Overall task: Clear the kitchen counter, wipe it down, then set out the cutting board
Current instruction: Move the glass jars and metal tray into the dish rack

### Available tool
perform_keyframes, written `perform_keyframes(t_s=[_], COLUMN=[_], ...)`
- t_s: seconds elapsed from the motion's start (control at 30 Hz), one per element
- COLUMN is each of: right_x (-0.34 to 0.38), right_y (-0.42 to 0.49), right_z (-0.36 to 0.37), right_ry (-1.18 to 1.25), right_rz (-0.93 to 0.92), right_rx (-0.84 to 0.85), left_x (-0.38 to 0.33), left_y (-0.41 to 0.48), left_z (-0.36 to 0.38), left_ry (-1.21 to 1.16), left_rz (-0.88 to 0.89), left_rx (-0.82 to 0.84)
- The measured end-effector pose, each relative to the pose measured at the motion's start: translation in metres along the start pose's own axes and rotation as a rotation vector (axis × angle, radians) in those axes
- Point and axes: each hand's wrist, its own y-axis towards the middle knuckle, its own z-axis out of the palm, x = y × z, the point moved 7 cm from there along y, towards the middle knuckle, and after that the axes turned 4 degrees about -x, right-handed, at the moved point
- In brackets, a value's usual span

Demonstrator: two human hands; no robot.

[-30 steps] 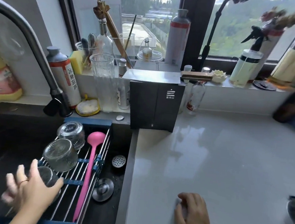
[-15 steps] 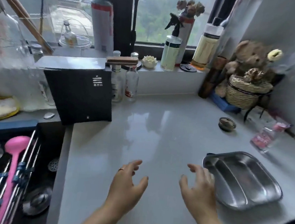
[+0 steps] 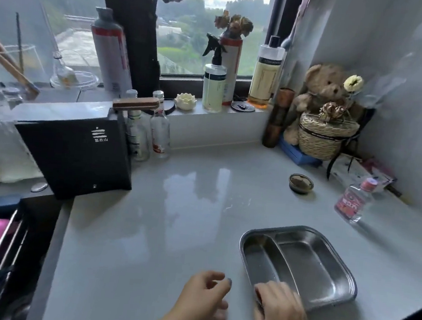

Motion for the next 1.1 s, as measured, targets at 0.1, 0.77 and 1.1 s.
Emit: perform_keyframes(t_s=[0.1,0.77,1.1], right_x=[0.058,0.314,0.327], right_y=[0.001,-0.029,-0.038], right_z=[-0.008,0.030,0.058], right_ry=[0.117,0.938,0.838], right_rz=[-0.121,-0.641,-0.595], right_rx=[-0.116,0.201,0.265], left_x=[0.001,0.081,0.036], left_y=[-0.009,-0.209,-0.224], left_z=[-0.024,-0.356,-0.447], left_ry=[-0.226,-0.637,0.609], left_rz=[-0.112,0.058,0.083], left_rx=[-0.056,-1.273,-1.542])
